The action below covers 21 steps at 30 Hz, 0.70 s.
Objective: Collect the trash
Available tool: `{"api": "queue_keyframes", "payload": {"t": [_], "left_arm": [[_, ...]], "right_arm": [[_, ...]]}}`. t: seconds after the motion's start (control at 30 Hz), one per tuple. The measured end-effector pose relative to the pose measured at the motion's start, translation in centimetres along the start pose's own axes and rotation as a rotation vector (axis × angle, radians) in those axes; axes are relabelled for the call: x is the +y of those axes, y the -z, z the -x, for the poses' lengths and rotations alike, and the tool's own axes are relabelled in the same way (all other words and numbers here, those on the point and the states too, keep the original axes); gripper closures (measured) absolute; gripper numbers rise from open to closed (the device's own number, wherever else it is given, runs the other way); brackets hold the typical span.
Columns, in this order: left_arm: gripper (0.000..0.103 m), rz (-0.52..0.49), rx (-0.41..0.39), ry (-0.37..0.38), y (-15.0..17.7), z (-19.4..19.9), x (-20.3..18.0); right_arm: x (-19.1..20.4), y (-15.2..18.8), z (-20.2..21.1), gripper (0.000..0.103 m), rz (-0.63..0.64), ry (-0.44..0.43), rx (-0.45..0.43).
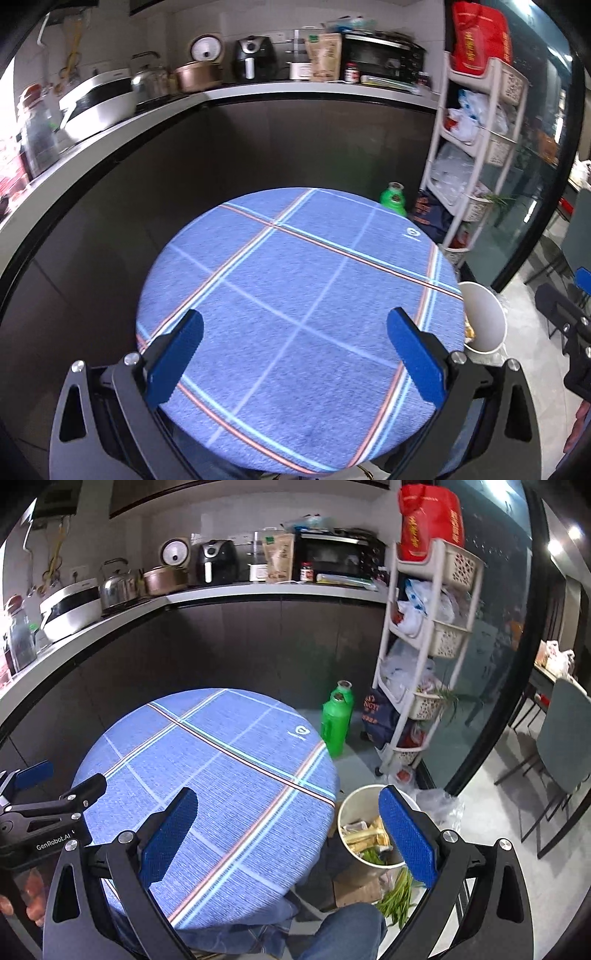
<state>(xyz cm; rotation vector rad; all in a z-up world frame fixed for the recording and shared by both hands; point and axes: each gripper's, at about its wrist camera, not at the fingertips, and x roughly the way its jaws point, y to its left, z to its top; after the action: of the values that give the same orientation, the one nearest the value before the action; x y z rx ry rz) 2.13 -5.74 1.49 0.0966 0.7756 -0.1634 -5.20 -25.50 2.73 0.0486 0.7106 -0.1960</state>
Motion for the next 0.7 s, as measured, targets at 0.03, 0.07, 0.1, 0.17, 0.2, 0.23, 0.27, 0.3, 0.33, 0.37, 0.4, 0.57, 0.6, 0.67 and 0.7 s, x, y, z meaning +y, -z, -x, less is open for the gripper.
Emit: {"api": "queue_keyframes", "payload": {"t": [0.03,0.07,0.1,0.17,0.2,0.23,0.27,0.3,0.33,0.37,0.4,0.57,0.6,0.67,0.7], "left_arm": [[0.003,0.006,-0.002,-0.003,0.0,0.1,0.3],[0.003,0.011,-0.005,-0.005,-0.1,0.2,0.6],[0.003,0.016,-0.007,-0.007,-0.2,0.2,0.8],[0.003,0.018,-0.009,-0.006,-0.3,0.3,1.0],[0.003,0.017,-0.009,-0.006,-0.3,0.3,1.0],[0.003,0.016,-0.008,-0.006,-0.4,0.2,1.0],[0.003,0.015,-0.007,-0.003,-0.4,0.1,0.9],[0.003,0.015,-0.007,-0.002,-0.4,0.1,1.0],[0.003,0.014,-0.007,0.000,-0.5,0.0,0.9],[0.003,0.014,-0.006,0.002,-0.6,0.0,0.8],[0.003,0.015,-0.006,0.002,-0.6,-0.1,0.8],[0.003,0.009,-0.004,-0.003,-0.7,-0.2,0.4],[0.003,0.009,-0.004,-0.004,-0.7,-0.2,0.4],[0.003,0.009,-0.005,-0.005,-0.8,-0.2,0.4],[0.003,0.009,-0.006,-0.005,-0.8,-0.3,0.3]], "right_arm": [[0.3,-0.2,-0.1,0.008,0.004,0.000,-0.001],[0.4,-0.3,-0.1,0.008,0.008,0.000,0.000],[0.8,-0.4,-0.1,0.008,0.014,0.001,0.002],[1.0,-0.6,-0.3,0.008,0.019,0.005,0.002],[1.0,-0.7,-0.4,0.008,0.019,0.006,0.002],[1.1,-0.8,-0.4,0.008,0.019,0.005,0.002],[1.1,-1.0,-0.4,0.008,0.019,0.006,0.000],[1.1,-1.0,-0.4,0.008,0.018,0.007,-0.002],[1.1,-1.0,-0.4,0.008,0.018,0.007,-0.003],[1.1,-1.1,-0.5,0.008,0.019,0.006,-0.003],[1.1,-1.2,-0.6,0.008,0.020,0.006,-0.003],[1.1,-1.3,-0.8,0.008,0.018,0.004,0.001],[1.1,-1.2,-0.8,0.008,0.017,0.003,0.001],[1.1,-1.3,-0.9,0.008,0.016,-0.001,0.003],[1.1,-1.3,-0.9,0.008,0.016,-0.002,0.003]]}}
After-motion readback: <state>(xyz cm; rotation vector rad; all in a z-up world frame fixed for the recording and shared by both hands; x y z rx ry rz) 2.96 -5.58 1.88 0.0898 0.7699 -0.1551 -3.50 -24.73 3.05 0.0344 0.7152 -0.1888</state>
